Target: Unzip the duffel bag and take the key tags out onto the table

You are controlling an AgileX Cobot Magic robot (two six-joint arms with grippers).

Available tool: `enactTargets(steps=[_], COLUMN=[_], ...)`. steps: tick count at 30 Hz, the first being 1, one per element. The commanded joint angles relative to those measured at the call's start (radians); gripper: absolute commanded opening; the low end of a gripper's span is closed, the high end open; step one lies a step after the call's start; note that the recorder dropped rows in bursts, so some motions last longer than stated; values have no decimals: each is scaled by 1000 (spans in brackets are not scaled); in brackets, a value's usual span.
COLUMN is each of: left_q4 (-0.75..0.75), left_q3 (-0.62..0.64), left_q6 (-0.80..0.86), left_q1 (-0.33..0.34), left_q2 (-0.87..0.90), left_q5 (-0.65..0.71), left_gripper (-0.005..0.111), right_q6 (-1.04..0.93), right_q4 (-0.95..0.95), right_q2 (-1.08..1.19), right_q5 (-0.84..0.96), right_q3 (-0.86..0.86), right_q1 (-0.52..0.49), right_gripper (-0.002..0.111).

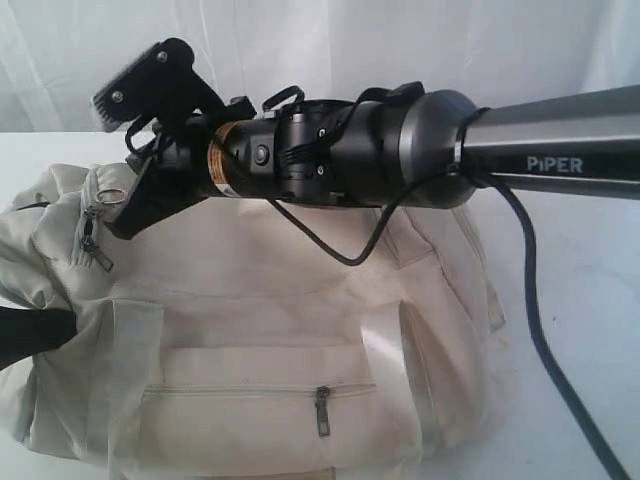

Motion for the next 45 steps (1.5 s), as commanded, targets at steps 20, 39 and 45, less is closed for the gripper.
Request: enactTargets(steps=[20, 39, 45], left_q4=[-42, -42, -42], left_q3=[-9, -9, -9], left_q6=[27, 34, 34], left_q1=[-4, -4, -4], left_q2=[-15, -15, -15], left_q5=[-62, -62, -62], left_gripper=[0, 0, 0], right_q6=[1223, 1257, 1257], right_q4=[-171, -215, -140], right_q2=[36, 85, 90], right_q5=[-329, -370, -370], right_q3=[-9, -9, -9], right_q1=[-97, -97, -97], right_gripper=[60, 50, 48])
